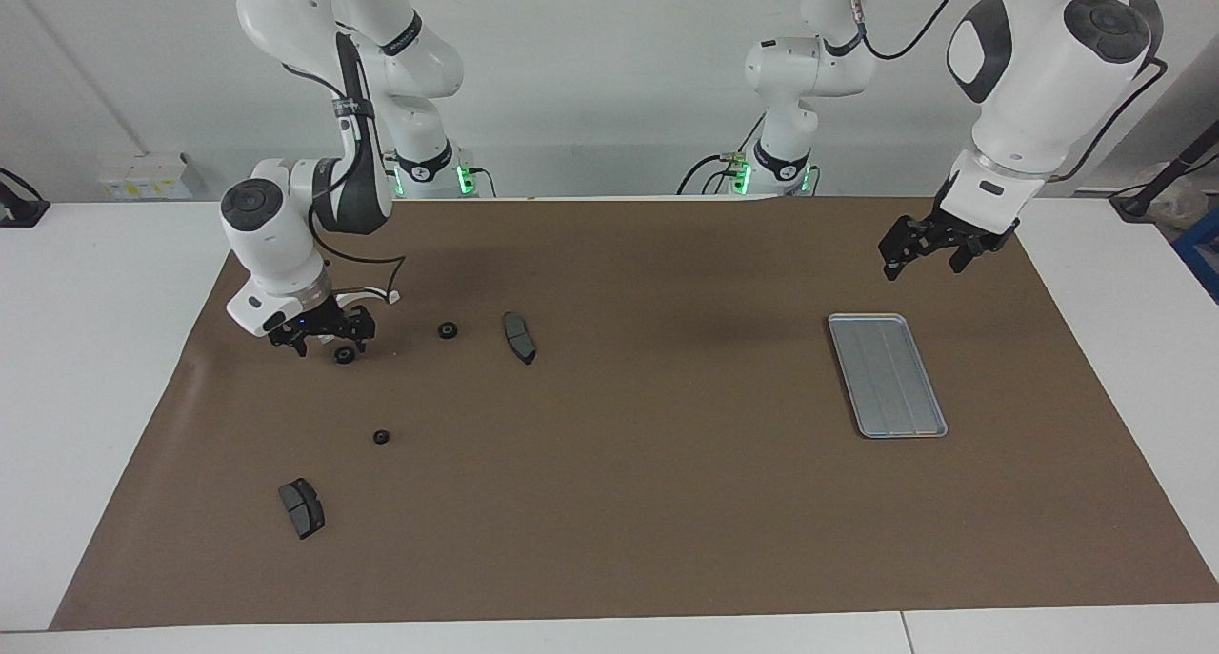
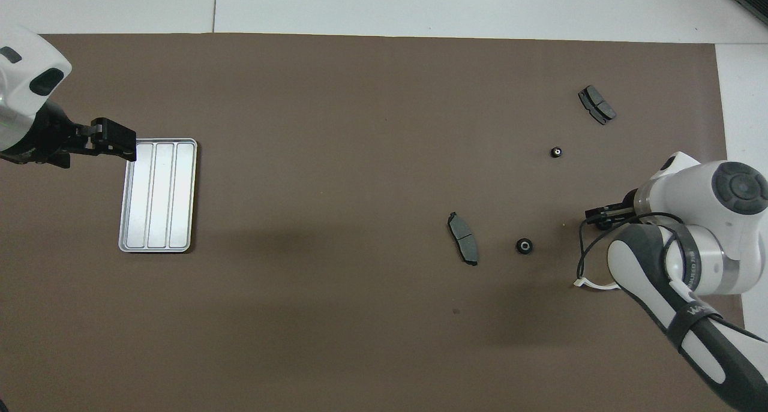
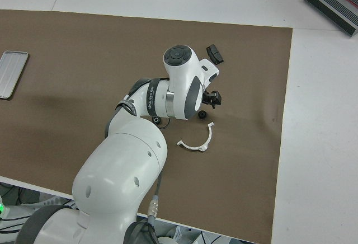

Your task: Place bearing gear from tray to pile

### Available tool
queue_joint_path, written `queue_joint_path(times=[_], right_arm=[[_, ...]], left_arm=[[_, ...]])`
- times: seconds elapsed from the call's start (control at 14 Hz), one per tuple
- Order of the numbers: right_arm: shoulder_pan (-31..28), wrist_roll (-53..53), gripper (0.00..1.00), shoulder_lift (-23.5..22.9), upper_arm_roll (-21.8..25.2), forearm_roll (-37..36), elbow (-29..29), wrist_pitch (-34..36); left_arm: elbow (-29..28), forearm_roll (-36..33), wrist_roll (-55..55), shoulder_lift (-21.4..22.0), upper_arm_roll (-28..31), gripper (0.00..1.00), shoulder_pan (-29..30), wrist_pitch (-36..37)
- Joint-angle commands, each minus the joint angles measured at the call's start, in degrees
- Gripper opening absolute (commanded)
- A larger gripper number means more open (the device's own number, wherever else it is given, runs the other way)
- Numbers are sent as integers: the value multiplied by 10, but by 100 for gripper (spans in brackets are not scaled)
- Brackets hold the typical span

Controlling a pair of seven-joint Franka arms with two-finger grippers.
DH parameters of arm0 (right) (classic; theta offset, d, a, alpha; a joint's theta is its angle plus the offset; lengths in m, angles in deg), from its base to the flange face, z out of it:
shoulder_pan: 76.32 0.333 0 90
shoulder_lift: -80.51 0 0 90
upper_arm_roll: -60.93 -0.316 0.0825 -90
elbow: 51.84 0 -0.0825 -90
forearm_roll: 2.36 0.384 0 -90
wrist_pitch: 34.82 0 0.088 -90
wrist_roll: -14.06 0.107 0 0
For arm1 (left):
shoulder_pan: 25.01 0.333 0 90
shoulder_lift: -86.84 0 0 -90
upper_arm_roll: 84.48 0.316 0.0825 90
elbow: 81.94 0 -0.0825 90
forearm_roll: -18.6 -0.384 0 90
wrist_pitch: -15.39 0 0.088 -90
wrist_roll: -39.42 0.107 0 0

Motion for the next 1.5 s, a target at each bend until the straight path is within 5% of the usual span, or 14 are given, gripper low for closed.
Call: queue_joint_path(times=[0.0,0.21,0.71,1.07,1.43], right_arm=[[31,52,100,32,-5,27,34,64],[80,133,100,63,-5,29,87,132],[130,193,100,52,-5,32,307,310],[127,180,100,55,-4,33,330,379],[126,180,100,64,-2,34,311,377]], left_arm=[[-22,-15,-10,17,2,100,-6,-13],[-22,-14,-10,17,2,100,-6,-13],[-22,-14,-6,18,0,100,-4,-15],[-23,-13,-2,17,0,100,-1,-21],[-26,-10,0,17,-1,100,2,-31]])
